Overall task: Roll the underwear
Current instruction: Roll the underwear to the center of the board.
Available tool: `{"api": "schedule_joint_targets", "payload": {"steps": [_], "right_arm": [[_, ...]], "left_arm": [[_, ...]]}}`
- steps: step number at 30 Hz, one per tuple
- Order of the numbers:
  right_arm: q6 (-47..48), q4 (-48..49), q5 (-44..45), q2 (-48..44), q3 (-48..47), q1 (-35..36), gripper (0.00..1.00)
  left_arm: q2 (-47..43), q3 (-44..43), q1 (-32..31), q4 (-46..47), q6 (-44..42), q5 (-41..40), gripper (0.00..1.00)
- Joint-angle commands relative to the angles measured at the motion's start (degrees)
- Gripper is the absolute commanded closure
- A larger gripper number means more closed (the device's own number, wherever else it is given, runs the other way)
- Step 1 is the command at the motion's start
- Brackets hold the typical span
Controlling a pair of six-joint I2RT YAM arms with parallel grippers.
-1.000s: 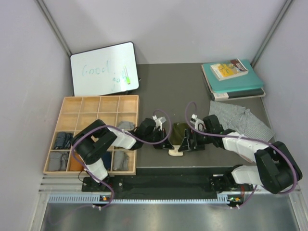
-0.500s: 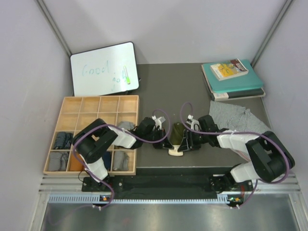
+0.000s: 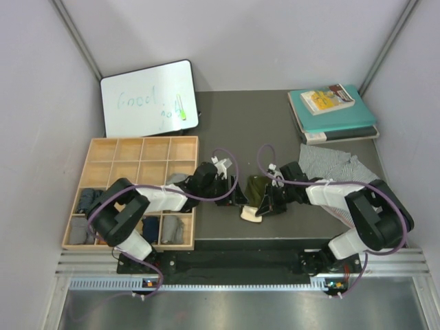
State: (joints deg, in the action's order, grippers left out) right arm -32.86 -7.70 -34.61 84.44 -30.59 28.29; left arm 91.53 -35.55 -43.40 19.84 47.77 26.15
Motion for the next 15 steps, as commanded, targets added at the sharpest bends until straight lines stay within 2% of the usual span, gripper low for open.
{"api": "schedule_joint_targets", "payload": {"steps": [1, 5, 7, 15], "right_arm": [[1.9, -3.7, 11.7, 3.7, 0.7, -0.6, 1.0], [2.1, -3.5, 10.5, 4.4, 0.4, -1.2, 1.0], [2.1, -3.2, 9.7, 5.0, 0.4, -1.5, 1.0], [2.6, -1.3, 5.5, 8.8, -0.1, -3.2, 1.0]], "left_arm": [[-4.6, 1.4, 0.7, -3.0, -4.3, -3.0, 0.29], [-3.0, 2.3, 0.7, 0.5, -4.6, 1.2, 0.27], [-1.2, 3.3, 0.7, 5.1, -3.6, 4.0, 0.27], [3.7, 5.5, 0.7, 13.4, -1.4, 6.6, 0.32]]}}
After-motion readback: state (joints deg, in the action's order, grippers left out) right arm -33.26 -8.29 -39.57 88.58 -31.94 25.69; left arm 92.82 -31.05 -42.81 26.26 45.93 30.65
